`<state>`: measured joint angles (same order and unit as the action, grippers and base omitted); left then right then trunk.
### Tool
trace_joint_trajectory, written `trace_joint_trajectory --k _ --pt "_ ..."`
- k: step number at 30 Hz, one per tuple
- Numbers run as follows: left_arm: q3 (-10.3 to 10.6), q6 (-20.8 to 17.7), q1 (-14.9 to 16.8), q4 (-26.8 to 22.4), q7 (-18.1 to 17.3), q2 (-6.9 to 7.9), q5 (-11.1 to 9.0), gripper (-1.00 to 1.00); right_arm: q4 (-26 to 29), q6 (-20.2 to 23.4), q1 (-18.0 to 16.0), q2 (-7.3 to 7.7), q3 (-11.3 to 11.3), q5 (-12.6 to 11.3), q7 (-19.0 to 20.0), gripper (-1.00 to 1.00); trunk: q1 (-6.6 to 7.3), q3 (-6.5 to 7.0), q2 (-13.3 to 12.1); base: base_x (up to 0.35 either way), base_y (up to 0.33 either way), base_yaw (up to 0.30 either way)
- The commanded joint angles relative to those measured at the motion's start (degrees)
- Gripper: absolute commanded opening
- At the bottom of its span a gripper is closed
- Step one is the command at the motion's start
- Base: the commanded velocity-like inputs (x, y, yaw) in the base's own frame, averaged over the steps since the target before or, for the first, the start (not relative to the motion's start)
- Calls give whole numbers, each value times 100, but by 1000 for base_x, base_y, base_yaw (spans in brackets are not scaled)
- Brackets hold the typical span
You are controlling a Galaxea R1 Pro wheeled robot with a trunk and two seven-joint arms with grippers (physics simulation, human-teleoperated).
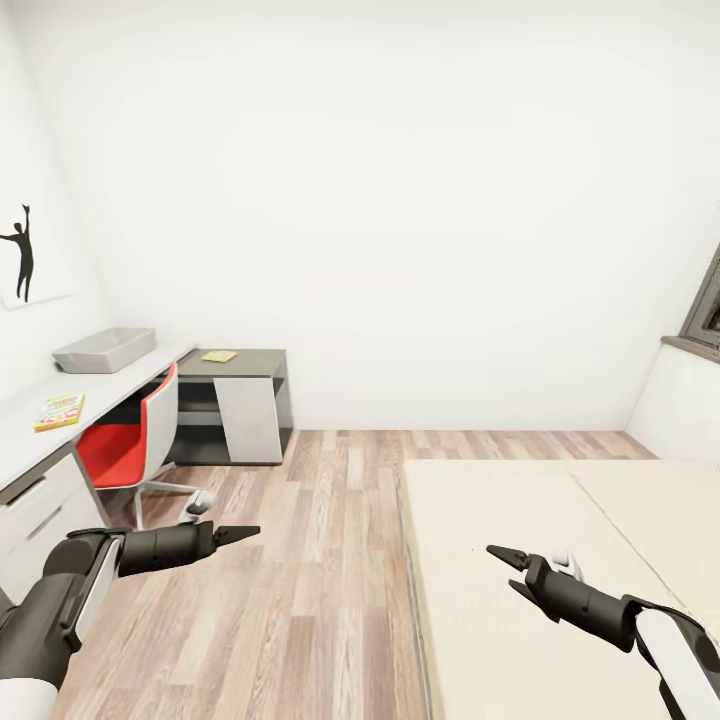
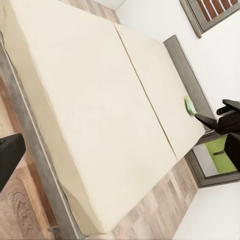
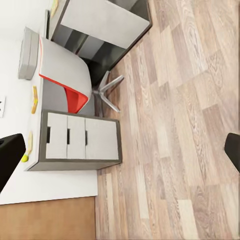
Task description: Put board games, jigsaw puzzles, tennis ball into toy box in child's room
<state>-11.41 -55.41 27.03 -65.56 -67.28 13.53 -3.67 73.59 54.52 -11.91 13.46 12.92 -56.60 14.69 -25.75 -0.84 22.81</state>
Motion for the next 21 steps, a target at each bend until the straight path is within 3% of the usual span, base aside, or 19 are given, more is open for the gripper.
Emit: trace_joint_trajectory --k 1,21 --pt "-2 -49 4 -1 -4 1 -20 100 -3 23 -5 -1 9 53 58 100 -3 -9 10 0 -278 0" --pt "-2 -49 4 -1 -4 0 -20 100 -3 24 -5 -1 8 53 61 100 -3 -9 10 0 -278 0"
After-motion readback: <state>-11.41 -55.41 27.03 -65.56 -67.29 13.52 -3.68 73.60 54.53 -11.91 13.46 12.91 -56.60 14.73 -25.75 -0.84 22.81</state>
